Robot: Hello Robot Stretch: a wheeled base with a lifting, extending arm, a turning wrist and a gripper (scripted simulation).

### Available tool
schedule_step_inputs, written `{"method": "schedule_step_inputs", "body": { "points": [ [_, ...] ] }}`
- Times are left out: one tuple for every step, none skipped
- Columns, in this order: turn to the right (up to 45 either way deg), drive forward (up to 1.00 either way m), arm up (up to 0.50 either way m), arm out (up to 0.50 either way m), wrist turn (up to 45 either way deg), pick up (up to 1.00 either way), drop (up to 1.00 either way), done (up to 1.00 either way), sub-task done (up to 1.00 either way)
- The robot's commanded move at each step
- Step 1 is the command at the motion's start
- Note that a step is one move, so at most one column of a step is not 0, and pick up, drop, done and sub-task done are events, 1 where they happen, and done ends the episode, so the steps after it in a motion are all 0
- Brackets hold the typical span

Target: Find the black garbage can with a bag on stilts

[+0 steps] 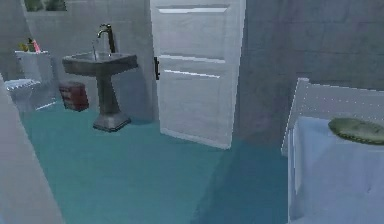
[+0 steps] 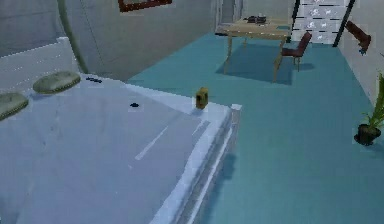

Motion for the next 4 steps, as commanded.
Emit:
{"method": "schedule_step_inputs", "body": {
  "points": [
    [-9.0, 0.0, 0.0, 0.0, 0.0, 0.0, 0.0, 0.0, 0.0],
    [0.0, 0.5, 0.0, 0.0, 0.0, 0.0, 0.0, 0.0, 0.0],
    [-36.0, 0.0, 0.0, 0.0, 0.0, 0.0, 0.0, 0.0, 0.0],
    [0.0, 1.0, 0.0, 0.0, 0.0, 0.0, 0.0, 0.0, 0.0]
  ]
}}
